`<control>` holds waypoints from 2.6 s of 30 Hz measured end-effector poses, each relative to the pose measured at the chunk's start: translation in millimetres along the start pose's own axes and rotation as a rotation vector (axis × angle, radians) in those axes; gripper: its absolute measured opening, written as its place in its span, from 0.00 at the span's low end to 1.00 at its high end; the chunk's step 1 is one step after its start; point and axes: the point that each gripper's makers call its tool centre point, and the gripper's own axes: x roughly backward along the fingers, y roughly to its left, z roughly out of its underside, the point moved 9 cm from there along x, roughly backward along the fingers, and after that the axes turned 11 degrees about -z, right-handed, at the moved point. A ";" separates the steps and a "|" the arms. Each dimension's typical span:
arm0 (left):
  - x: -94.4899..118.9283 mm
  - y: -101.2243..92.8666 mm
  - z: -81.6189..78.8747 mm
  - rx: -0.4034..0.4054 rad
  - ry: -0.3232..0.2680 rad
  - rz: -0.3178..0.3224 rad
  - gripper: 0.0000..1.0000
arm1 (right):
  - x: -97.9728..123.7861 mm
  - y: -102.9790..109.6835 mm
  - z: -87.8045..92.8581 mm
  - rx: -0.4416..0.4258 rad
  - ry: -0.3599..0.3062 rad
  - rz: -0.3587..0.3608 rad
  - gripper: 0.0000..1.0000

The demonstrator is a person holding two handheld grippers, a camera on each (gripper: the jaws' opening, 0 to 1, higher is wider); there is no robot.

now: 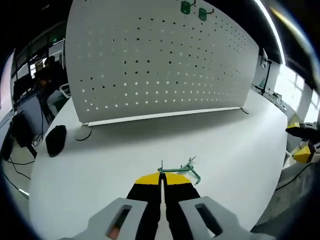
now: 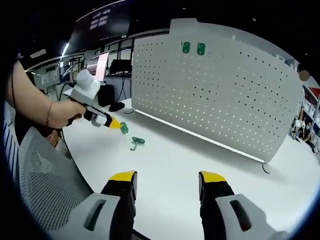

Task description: Insert the hook assembly into the mounting plate slot until the hook locks in place.

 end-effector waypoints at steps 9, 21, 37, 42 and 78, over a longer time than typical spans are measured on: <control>27.2 -7.9 -33.5 0.056 -0.009 0.063 0.01 | -2.2 5.8 -3.0 0.006 -0.023 -0.050 0.44; 67.1 -37.3 -53.4 0.034 0.010 0.201 0.01 | -7.2 18.2 -24.0 0.014 -0.079 -0.173 0.35; 101.1 -68.1 -48.8 0.089 0.057 0.372 0.01 | -25.5 44.2 -61.7 0.086 -0.138 -0.319 0.25; 107.4 -74.5 -46.5 0.093 0.064 0.408 0.01 | -29.3 48.3 -66.2 0.120 -0.142 -0.337 0.21; 119.1 -76.3 -39.7 0.179 0.090 0.483 0.01 | -35.9 57.9 -78.2 0.286 -0.119 -0.391 0.01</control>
